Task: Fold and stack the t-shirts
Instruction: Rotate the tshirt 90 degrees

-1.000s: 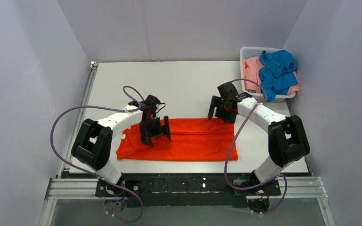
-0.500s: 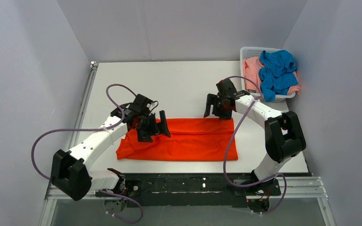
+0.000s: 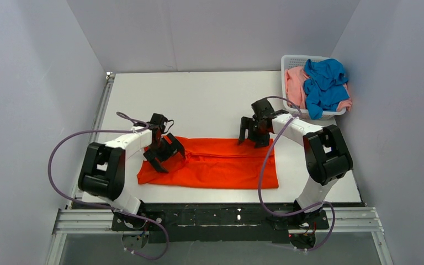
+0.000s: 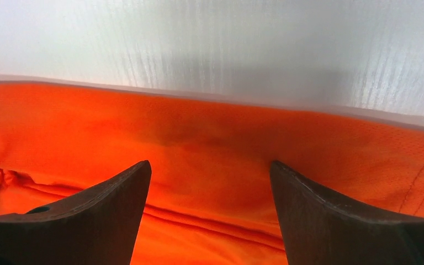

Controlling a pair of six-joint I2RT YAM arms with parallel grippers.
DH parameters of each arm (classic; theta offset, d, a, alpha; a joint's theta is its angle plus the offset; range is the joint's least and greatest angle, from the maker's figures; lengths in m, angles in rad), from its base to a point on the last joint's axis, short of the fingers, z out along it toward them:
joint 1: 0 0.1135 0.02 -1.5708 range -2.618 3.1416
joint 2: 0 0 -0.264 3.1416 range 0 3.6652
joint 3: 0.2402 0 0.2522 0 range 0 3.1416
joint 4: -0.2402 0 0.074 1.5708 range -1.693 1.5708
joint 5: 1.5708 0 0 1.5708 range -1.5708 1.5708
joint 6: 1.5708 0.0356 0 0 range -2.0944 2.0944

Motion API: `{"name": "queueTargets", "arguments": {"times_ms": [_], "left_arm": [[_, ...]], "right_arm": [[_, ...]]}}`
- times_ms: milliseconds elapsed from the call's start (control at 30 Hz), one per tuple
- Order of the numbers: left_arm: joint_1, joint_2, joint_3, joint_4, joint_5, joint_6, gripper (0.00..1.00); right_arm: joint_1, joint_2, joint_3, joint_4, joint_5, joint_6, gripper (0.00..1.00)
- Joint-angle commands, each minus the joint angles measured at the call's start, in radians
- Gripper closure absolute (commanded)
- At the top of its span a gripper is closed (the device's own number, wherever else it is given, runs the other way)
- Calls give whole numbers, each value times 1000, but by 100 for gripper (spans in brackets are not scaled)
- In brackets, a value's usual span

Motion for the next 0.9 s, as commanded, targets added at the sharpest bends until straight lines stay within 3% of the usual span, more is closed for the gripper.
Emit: {"name": "queueTargets", "arguments": {"times_ms": [0, 100, 200, 433, 633, 733, 867], "left_arm": [[32, 194, 93, 18, -52, -40, 2], [52, 313, 192, 9, -73, -32, 2], [57, 462, 397, -41, -86, 6, 2], [47, 903, 1120, -291, -3, 39, 2], [4, 1283, 1666, -237, 94, -95, 2], [-25, 1403, 1720, -14, 124, -212, 2], [-44, 1422, 1725, -3, 36, -173, 2]], "right_arm": [[-3, -25, -47, -11, -44, 8, 13], [-3, -40, -70, -24, -88, 24, 13], [-3, -73, -109, -19, -149, 53, 12], [87, -172, -184, -66, -254, 113, 10], [254, -144, -162, 10, -383, 162, 9], [311, -47, -71, 12, -448, 135, 8], [343, 6, -9, 7, -457, 135, 8]]}}
